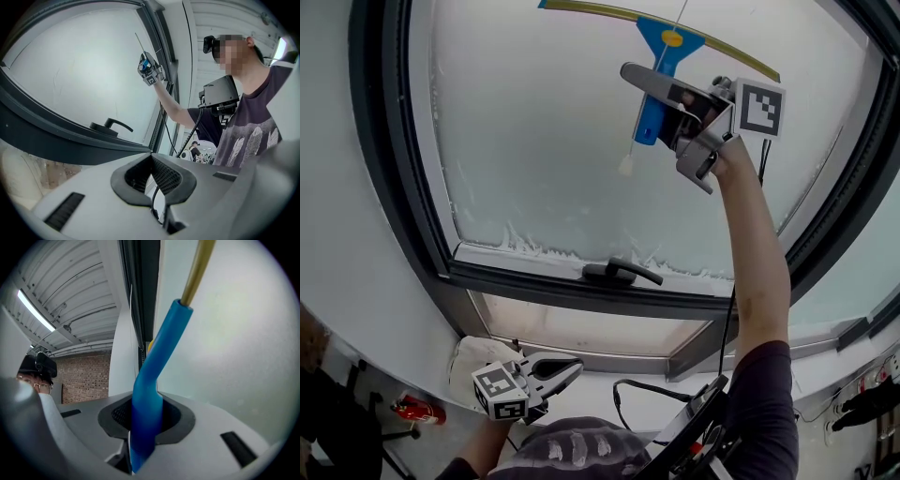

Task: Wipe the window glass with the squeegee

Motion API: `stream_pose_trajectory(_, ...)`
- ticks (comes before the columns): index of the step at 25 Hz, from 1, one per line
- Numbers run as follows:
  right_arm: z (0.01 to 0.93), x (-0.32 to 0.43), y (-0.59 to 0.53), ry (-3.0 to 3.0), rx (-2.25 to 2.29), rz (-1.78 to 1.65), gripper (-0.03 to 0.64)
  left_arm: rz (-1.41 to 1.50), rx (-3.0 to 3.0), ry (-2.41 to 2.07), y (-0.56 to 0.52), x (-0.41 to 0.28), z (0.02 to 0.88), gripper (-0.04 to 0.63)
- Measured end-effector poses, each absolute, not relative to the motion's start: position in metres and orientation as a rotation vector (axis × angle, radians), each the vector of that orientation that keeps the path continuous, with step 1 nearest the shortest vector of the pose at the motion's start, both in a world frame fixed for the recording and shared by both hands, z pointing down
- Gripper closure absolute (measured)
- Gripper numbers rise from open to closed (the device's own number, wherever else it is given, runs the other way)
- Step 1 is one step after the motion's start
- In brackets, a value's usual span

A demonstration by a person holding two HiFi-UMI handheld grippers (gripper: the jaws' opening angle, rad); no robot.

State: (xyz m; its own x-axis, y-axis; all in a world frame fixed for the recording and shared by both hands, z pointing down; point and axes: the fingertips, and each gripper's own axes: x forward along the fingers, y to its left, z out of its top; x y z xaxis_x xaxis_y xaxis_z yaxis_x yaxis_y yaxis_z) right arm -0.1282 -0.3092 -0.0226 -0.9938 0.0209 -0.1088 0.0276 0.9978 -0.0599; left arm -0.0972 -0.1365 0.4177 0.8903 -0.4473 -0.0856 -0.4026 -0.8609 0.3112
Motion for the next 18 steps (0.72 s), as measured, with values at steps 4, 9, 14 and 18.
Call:
stream_pose_trajectory(4, -0.023, -0.126, -0.316, 3.030, 0.030, -0.119, 0.532, -0.225, 2.774, -0.625, -0.141, -0.100, 0.423, 0.589)
stream_pose_trajectory(9, -0.025, -0.122, -0.319, 3.040, 0.034, -0.172, 0.532, -0.225, 2.764, -0.636, -0.143, -0.103, 0.424, 0.589)
stream_pose_trajectory(14, -0.023, -0.119, -0.322, 3.057, 0.055, -0.232, 0.532, -0.219, 2.762, -0.625, -0.143, -0.101, 0.424, 0.589)
stream_pose_trajectory(18, -0.017, -0.120, -0.323, 3.084, 0.075, -0.275, 0.532, -0.219, 2.756, -0.632, -0.145, -0.100, 0.425, 0.589)
